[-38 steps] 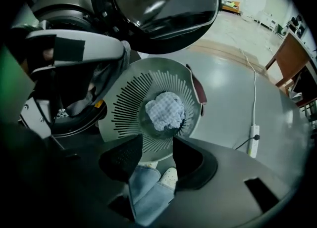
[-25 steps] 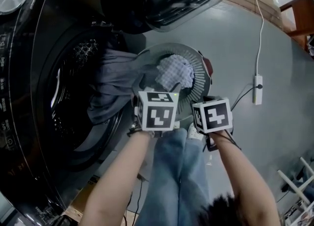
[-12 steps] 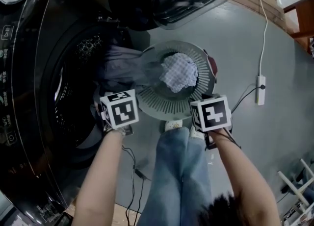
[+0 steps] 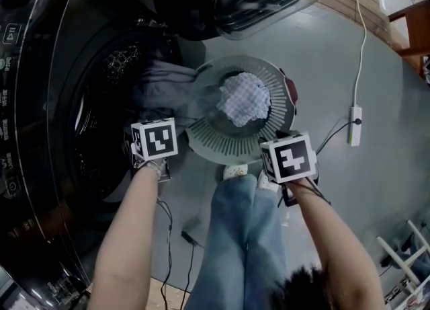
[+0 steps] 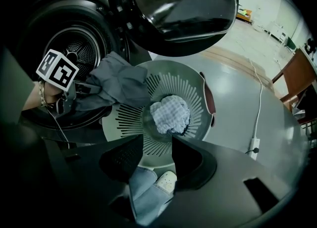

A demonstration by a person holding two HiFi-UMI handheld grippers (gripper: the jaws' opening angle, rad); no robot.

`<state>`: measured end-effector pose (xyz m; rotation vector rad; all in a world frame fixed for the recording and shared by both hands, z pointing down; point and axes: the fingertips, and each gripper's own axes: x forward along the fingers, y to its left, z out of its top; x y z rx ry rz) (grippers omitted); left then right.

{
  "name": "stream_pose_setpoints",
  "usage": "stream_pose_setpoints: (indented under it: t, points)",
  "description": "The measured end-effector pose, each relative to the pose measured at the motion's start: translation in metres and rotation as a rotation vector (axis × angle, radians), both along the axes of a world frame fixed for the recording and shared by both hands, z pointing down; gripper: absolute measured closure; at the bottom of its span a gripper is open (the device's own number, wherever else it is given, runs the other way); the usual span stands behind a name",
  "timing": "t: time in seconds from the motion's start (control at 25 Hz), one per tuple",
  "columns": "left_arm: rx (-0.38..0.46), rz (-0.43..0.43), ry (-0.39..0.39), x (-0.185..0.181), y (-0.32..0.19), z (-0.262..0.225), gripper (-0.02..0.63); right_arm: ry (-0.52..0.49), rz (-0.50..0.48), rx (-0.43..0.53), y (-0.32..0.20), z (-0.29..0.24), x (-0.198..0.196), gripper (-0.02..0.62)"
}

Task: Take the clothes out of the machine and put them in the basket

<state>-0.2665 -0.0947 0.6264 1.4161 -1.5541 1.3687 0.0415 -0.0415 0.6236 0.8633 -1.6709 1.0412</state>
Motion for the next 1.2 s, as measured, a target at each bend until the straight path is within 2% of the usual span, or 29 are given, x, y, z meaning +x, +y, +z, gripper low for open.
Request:
stream_pose_setpoints:
  t: [0.04, 0.08, 0.12, 0.28, 0.4, 0.64, 0.84, 1.04, 1.2]
  points:
    - [0.001, -0.005, 0.010, 0.003, 0.001, -0.001, 0.237, 0.002, -0.009, 0.001, 0.001, 0.000, 0.000, 0.411]
    - [0.014, -0.007, 0.015, 0.006, 0.002, -0.005, 0.454, 0.003, -0.014, 0.002, 0.001, 0.000, -0.001, 0.411]
    - [0.035, -0.010, 0.017, 0.009, 0.002, -0.009, 0.552, 0.003, -0.015, 0.004, 0.001, 0.000, -0.001, 0.411]
    - [0.076, -0.046, 0.093, 0.026, 0.007, -0.019, 0.561, -0.015, 0.014, 0.011, -0.001, -0.001, -0.006, 0.413]
    - [0.093, -0.035, 0.172, 0.048, 0.007, -0.023, 0.561, -0.022, 0.036, 0.011, -0.001, -0.002, -0.006, 0.413]
    - [0.106, 0.100, 0.426, 0.133, 0.001, -0.030, 0.561, -0.025, 0.071, 0.008, 0.001, -0.001, -0.002, 0.413]
    - [0.107, 0.125, 0.637, 0.188, 0.003, -0.044, 0.563, -0.022, 0.091, 0.010, 0.000, -0.001, 0.004, 0.416]
    - [0.117, 0.107, 0.723, 0.204, 0.005, -0.049, 0.563, -0.029, 0.123, 0.007, -0.004, 0.001, 0.009, 0.419]
    - [0.133, 0.134, 0.785, 0.224, 0.002, -0.057, 0.563, -0.031, 0.131, 0.006, -0.006, 0.003, 0.010, 0.419]
